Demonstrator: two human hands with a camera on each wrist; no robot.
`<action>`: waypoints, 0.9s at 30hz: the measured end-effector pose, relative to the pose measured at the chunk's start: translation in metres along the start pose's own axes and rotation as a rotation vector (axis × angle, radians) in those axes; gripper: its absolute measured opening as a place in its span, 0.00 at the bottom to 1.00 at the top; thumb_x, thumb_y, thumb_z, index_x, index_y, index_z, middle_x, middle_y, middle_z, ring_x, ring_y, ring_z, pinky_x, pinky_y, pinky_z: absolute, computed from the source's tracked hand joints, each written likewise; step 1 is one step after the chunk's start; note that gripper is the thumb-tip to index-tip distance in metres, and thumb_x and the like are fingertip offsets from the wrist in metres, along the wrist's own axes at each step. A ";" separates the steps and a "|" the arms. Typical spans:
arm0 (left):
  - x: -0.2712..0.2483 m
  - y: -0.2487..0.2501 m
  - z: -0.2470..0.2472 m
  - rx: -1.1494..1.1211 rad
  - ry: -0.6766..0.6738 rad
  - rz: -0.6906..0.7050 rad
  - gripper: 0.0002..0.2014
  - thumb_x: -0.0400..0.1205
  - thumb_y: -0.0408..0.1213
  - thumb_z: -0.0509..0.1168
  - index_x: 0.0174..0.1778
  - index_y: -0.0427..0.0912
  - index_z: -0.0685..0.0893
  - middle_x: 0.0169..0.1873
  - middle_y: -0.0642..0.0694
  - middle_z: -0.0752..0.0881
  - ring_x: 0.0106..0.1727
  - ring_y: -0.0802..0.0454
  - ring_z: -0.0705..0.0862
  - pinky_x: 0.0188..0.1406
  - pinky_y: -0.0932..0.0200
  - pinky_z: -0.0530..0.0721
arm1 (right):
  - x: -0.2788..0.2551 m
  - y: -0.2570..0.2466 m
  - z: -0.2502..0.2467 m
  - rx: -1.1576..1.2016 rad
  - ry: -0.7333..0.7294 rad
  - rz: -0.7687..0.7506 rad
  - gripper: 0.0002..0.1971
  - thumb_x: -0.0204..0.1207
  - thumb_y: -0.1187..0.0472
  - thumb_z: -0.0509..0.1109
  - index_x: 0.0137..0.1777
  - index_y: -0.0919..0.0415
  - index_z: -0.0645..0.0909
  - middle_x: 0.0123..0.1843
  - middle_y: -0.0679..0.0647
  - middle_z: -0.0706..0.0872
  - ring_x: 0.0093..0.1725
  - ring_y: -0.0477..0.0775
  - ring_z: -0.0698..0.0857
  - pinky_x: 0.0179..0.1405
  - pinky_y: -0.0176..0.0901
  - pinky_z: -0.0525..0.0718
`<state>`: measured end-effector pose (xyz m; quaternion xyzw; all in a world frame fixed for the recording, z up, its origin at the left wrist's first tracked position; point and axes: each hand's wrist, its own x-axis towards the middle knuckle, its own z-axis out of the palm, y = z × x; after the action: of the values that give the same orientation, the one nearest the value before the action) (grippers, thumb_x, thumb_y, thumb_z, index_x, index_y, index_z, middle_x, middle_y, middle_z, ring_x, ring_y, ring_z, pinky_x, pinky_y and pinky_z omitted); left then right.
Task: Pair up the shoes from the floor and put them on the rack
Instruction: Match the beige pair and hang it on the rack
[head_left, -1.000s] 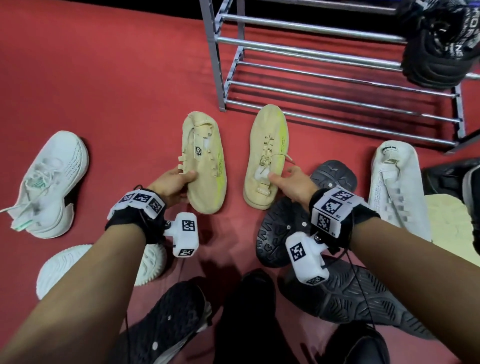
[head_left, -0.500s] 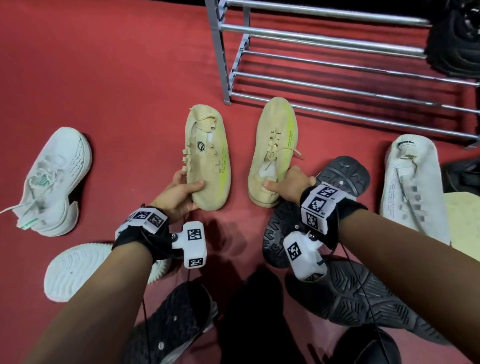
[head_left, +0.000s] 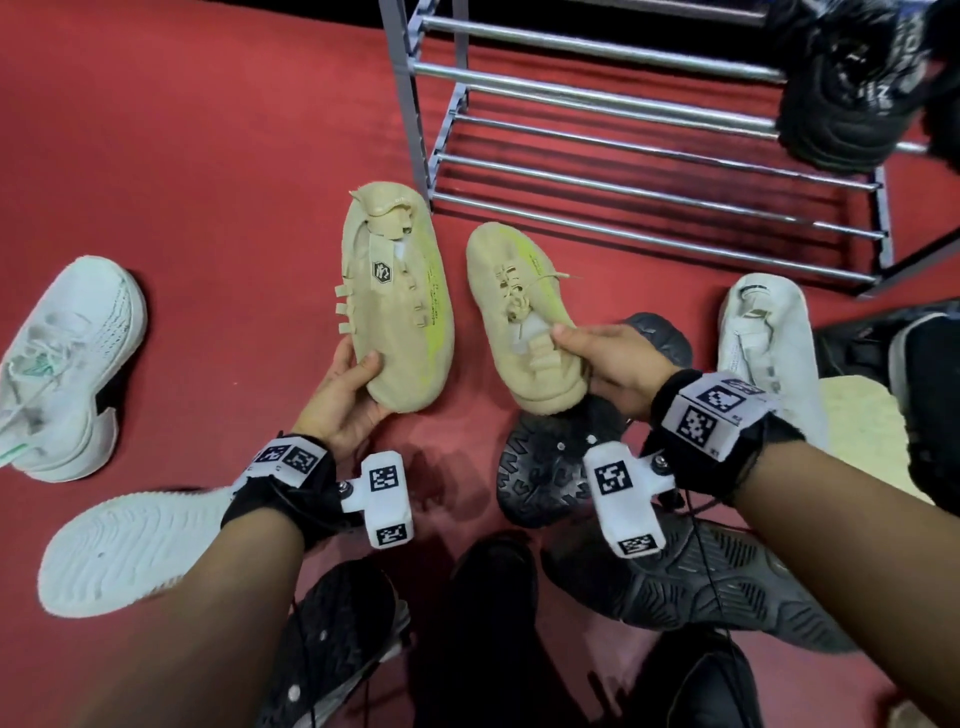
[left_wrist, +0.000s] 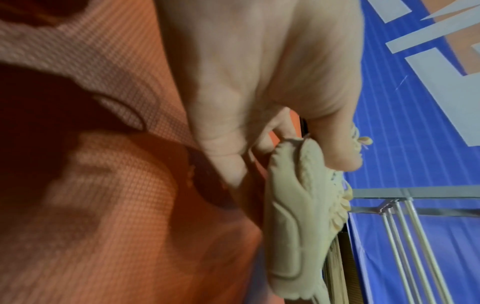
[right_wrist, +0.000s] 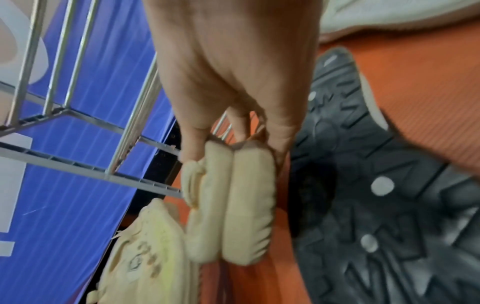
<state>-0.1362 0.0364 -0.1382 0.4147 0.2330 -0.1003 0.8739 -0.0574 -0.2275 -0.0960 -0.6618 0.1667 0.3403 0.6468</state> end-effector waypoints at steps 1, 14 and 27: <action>-0.001 -0.001 0.003 -0.016 -0.017 0.014 0.45 0.49 0.44 0.87 0.63 0.51 0.77 0.58 0.50 0.87 0.56 0.50 0.88 0.40 0.47 0.89 | -0.004 0.001 -0.007 0.051 -0.031 -0.022 0.07 0.80 0.61 0.67 0.48 0.65 0.82 0.31 0.50 0.90 0.30 0.43 0.89 0.28 0.31 0.85; -0.006 0.037 0.078 0.028 -0.139 0.198 0.16 0.73 0.40 0.60 0.54 0.54 0.85 0.48 0.56 0.91 0.49 0.59 0.89 0.47 0.55 0.89 | -0.032 -0.020 -0.044 0.374 -0.212 -0.451 0.31 0.43 0.42 0.88 0.48 0.55 0.91 0.48 0.53 0.92 0.47 0.49 0.91 0.45 0.40 0.88; 0.053 0.098 0.156 0.218 -0.124 0.202 0.20 0.87 0.48 0.47 0.74 0.51 0.69 0.58 0.54 0.87 0.53 0.56 0.88 0.47 0.56 0.89 | -0.015 -0.077 -0.054 0.484 -0.118 -0.596 0.42 0.48 0.42 0.85 0.62 0.62 0.81 0.57 0.56 0.90 0.55 0.50 0.89 0.55 0.42 0.87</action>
<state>-0.0036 -0.0202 -0.0121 0.5214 0.1236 -0.0619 0.8421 -0.0041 -0.2751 -0.0325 -0.4888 0.0052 0.1256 0.8633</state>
